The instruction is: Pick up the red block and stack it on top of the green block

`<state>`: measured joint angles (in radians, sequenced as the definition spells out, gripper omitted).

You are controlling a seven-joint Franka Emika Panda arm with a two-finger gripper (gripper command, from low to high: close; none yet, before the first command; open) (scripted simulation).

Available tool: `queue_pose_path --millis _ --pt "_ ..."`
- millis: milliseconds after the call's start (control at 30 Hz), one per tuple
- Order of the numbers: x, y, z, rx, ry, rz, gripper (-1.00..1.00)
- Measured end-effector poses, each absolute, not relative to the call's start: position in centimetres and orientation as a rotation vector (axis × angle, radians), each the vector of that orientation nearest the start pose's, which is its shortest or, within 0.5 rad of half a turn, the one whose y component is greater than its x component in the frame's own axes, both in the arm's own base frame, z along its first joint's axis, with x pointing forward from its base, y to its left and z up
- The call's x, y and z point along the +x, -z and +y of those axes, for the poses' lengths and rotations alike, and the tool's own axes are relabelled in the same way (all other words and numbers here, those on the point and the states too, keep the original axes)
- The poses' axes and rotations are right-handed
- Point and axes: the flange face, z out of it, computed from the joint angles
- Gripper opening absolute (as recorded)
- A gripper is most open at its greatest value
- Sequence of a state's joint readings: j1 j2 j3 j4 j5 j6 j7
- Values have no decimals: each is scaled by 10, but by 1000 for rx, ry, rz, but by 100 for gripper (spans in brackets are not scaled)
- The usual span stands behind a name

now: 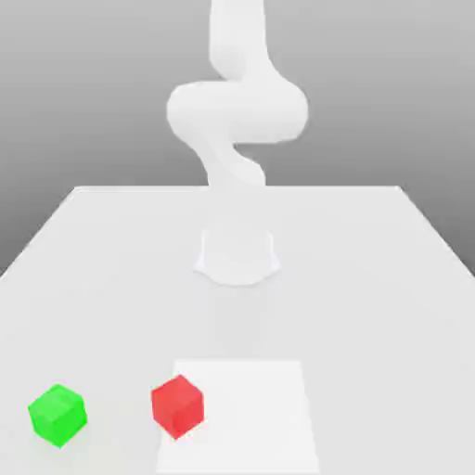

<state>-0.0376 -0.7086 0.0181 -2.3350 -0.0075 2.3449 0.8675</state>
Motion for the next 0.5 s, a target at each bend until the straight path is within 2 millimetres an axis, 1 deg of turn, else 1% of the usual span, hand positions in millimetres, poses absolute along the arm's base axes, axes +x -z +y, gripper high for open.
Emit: queue_pose_path --millis 100,167,233,300,367,433,500 --pt "418 -604 -15 -2458 823 1322 0" --pt "436 -562 -23 -2455 746 1427 0" --pt "449 -520 -32 -2446 666 1530 0" --pt "458 -477 -41 -2431 585 1631 0" --pt "463 -434 -50 -2410 502 1732 0" --pt "463 -392 -58 -2383 417 1832 0" --pt "460 -350 -65 -2351 329 1929 0"
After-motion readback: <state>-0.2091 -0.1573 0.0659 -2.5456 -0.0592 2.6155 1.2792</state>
